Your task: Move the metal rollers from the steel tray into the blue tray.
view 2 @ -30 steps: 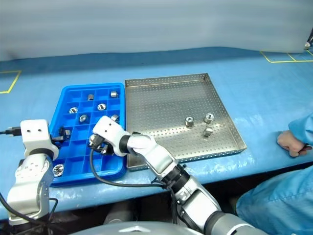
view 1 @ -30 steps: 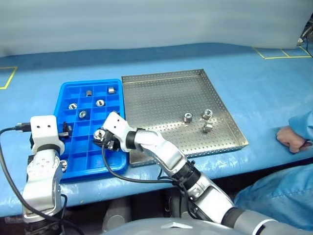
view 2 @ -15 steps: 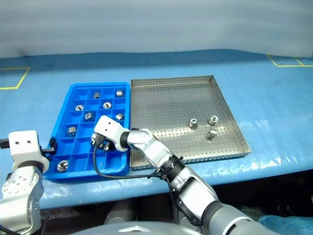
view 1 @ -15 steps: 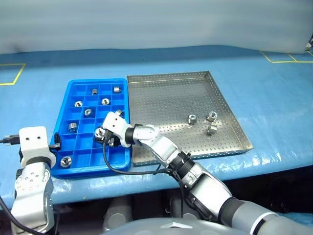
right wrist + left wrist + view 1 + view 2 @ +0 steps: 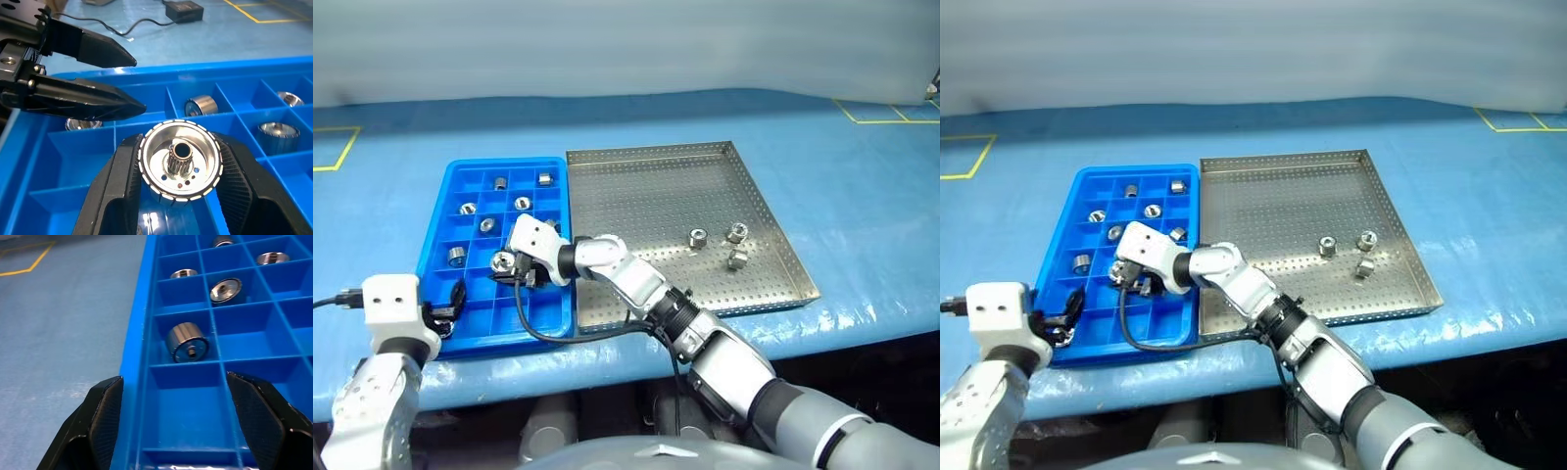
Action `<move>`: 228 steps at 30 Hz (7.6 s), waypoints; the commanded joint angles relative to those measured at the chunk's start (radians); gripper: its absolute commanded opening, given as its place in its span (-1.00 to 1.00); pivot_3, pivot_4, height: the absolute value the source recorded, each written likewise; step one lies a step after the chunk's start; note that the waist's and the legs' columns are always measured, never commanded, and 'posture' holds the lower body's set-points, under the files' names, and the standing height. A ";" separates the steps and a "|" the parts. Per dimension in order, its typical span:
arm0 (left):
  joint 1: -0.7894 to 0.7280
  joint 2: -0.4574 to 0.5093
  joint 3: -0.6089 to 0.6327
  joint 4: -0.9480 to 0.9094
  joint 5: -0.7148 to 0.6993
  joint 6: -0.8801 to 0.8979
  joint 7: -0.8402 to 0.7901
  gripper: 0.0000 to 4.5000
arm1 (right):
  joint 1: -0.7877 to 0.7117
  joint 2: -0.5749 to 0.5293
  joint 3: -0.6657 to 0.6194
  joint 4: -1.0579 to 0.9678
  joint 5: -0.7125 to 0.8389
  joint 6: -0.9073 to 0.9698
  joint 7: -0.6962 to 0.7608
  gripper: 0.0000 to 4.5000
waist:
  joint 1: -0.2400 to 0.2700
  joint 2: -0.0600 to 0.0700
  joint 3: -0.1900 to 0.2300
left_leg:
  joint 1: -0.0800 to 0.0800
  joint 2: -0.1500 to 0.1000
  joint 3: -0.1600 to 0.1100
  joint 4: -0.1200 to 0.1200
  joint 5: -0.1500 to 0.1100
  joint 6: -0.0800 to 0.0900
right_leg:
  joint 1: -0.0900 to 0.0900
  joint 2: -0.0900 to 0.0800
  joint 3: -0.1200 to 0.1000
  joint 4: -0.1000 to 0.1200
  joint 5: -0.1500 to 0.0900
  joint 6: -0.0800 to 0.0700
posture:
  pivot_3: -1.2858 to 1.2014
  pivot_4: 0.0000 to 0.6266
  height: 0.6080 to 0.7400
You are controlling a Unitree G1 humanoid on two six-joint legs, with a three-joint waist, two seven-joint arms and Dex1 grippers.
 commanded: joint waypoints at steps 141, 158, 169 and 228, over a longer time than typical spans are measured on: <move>-0.082 0.205 -0.201 -0.003 0.004 0.013 -0.016 0.63 | -0.022 0.142 -0.141 0.060 -0.014 -0.043 -0.153 -0.24 | -0.011 0.009 0.001 | -0.010 -0.003 -0.012 0.004 0.003 -0.004 | -0.001 0.001 -0.011 0.001 0.004 -0.001 | 0.15 -0.52 1.00; -0.102 0.188 -0.244 0.028 0.013 0.001 -0.007 0.63 | -0.031 0.148 -0.166 0.030 0.018 -0.081 -0.184 0.63 | -0.009 0.009 0.001 | -0.010 -0.003 -0.013 0.004 0.003 -0.004 | -0.001 0.001 -0.012 0.001 0.004 -0.001 | 0.13 -0.52 1.00; -0.271 0.145 -0.385 0.059 -0.051 -0.033 -0.062 0.63 | 0.243 -0.220 -0.306 -0.530 -0.050 0.186 -0.314 0.63 | 0.001 0.008 0.000 | -0.012 -0.005 -0.016 0.005 0.003 -0.004 | 0.001 -0.002 -0.013 0.000 0.004 0.000 | 0.05 -0.52 1.00; -0.354 0.218 -0.379 0.117 -0.065 -0.043 -0.100 0.63 | 0.537 -0.228 -0.507 -0.945 -0.001 0.630 -0.491 -0.65 | -0.096 0.011 0.001 | -0.008 -0.003 0.001 0.007 0.002 -0.003 | -0.003 0.005 0.005 0.001 0.004 0.008 | -0.01 -0.52 1.00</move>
